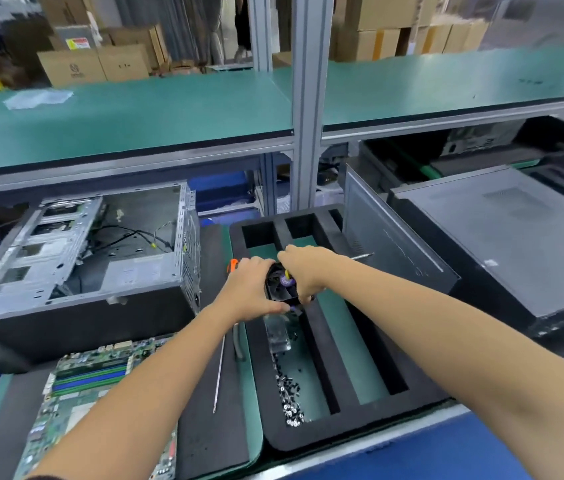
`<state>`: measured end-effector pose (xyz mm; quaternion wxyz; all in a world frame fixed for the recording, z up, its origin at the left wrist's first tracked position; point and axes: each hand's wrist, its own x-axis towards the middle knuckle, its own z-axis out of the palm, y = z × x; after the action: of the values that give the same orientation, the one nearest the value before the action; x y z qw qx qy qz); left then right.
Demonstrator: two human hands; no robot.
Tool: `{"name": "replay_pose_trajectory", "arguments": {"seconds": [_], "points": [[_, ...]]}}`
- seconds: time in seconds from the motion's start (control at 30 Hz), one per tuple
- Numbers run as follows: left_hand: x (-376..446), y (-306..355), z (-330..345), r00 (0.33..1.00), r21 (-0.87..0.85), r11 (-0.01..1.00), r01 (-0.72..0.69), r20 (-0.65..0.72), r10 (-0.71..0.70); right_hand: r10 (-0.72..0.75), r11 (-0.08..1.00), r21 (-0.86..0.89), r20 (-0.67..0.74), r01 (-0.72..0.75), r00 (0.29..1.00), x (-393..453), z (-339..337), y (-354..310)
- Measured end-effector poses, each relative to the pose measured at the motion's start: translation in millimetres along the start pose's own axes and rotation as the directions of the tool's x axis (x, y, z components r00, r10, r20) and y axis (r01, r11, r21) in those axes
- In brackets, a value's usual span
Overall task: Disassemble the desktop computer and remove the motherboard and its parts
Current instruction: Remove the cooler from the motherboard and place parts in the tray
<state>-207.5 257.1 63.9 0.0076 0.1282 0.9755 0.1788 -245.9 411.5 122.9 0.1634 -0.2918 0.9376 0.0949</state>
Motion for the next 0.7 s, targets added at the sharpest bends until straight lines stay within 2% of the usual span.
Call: {"name": "replay_pose_trajectory", "arguments": {"seconds": [0.23,0.7], "points": [[60.0,-14.2,6.7,1.0,0.041,0.999,-0.008,0.022,0.007,0.069,0.997,0.045,0.038,-0.07,0.997,45.1,-5.7,24.9],[171.9,-10.5,20.4,0.995,0.071,0.993,0.091,0.041,-0.094,0.205,0.97,0.148,-0.07,-0.193,0.976,128.7,0.4,90.5]]}}
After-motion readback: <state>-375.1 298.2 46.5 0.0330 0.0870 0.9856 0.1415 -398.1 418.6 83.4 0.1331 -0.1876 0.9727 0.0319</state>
